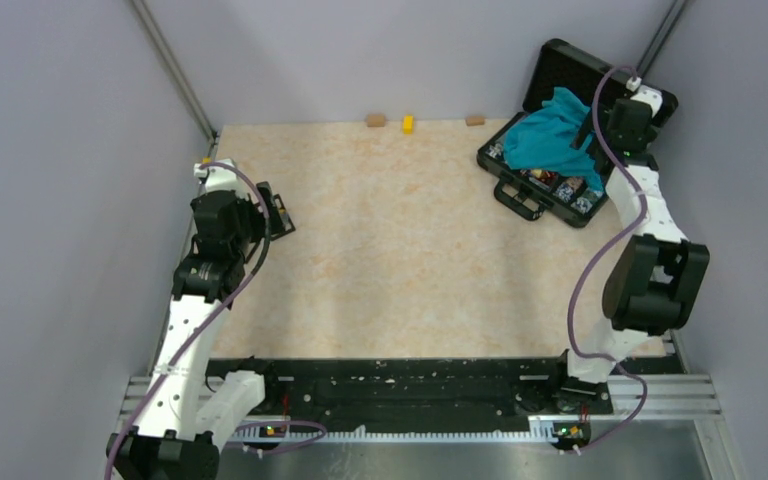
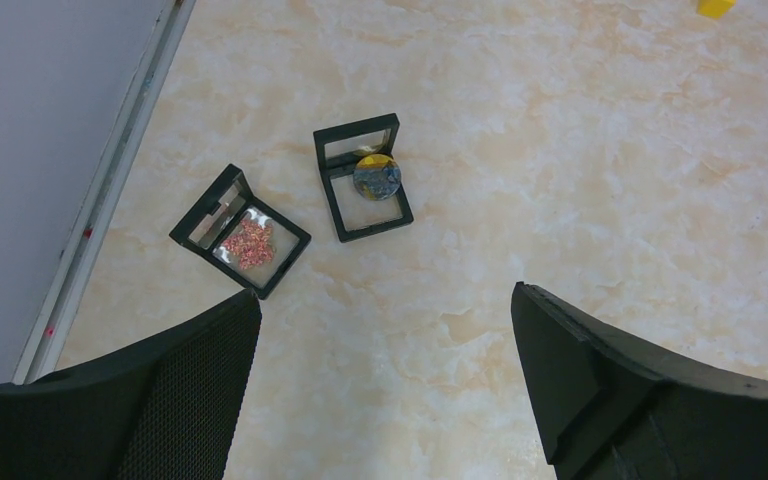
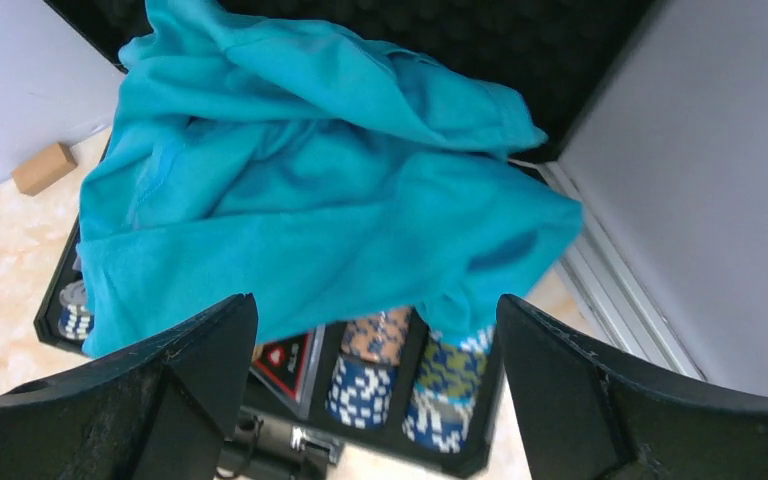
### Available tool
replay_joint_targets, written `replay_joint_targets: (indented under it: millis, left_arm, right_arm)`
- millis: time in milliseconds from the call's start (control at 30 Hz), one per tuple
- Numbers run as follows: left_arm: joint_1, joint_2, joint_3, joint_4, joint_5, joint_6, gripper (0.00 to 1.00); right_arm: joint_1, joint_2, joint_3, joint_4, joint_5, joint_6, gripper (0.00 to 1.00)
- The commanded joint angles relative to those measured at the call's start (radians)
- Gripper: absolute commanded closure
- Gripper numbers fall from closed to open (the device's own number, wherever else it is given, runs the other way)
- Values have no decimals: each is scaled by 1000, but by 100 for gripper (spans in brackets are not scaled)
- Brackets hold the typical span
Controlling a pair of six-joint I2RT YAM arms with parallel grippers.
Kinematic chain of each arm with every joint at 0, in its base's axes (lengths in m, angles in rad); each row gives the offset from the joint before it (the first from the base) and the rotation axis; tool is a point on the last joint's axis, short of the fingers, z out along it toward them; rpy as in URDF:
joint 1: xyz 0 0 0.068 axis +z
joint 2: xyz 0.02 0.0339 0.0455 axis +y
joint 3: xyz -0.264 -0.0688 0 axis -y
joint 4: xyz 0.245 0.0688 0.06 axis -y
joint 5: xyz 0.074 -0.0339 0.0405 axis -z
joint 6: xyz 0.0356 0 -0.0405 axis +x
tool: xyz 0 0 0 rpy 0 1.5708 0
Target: Pin the brooch onto the clothing
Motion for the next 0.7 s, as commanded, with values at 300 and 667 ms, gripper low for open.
replay_joint_targets:
  millis: [300, 667]
  left_arm:
    - [-3, -14, -6, 41, 64, -6, 1]
    - [-3, -38, -9, 44, 32, -5, 1]
  right_arm:
    - [-16, 437, 388, -37, -219, -58, 28]
    - [-9, 166, 467, -85, -389, -7, 100]
